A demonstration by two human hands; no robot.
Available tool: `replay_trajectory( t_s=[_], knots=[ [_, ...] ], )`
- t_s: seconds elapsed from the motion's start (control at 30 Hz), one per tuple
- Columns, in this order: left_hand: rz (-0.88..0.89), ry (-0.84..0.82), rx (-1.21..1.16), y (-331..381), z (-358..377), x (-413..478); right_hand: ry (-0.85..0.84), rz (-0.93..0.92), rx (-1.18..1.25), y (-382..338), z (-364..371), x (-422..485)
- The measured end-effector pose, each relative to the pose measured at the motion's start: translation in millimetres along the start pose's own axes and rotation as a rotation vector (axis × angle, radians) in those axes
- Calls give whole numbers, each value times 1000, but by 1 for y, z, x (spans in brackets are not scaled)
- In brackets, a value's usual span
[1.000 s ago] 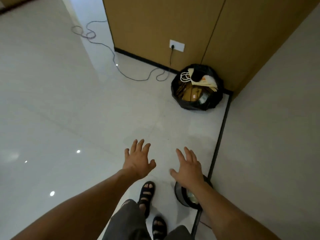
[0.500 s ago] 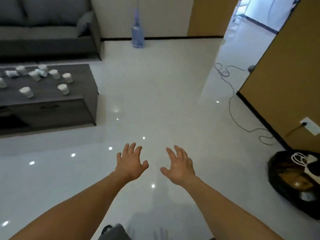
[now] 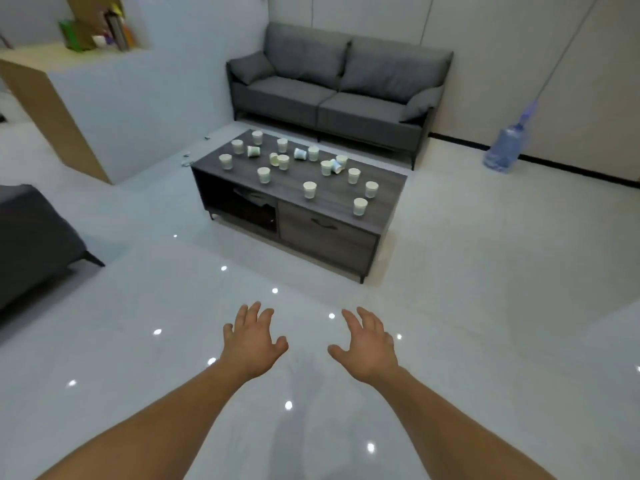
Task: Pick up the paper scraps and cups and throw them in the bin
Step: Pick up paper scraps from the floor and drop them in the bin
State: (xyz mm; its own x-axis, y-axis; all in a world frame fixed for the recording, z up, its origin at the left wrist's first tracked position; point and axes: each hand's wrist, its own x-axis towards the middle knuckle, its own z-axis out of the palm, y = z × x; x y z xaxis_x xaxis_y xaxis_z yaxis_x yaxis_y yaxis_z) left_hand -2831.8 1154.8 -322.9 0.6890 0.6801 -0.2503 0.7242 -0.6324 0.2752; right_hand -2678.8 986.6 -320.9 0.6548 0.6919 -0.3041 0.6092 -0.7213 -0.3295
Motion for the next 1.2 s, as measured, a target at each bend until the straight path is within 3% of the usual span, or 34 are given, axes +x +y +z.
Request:
replay_trajectory(
  t_s=[0.27, 0.6, 0.87, 1.2],
  knots=[
    [-241, 35, -78, -94, -42, 88, -69, -253, -178, -99, 3, 146],
    [-420, 203, -122, -135, -130, 243, -73, -512, -231, -208, -46, 347],
    [-468, 218, -108, -204, -174, 345, -90, -627, -294, -313, -58, 468],
    [-443, 194, -122, -349, -239, 497, -91, -588, -287, -468, -52, 614]
  ],
)
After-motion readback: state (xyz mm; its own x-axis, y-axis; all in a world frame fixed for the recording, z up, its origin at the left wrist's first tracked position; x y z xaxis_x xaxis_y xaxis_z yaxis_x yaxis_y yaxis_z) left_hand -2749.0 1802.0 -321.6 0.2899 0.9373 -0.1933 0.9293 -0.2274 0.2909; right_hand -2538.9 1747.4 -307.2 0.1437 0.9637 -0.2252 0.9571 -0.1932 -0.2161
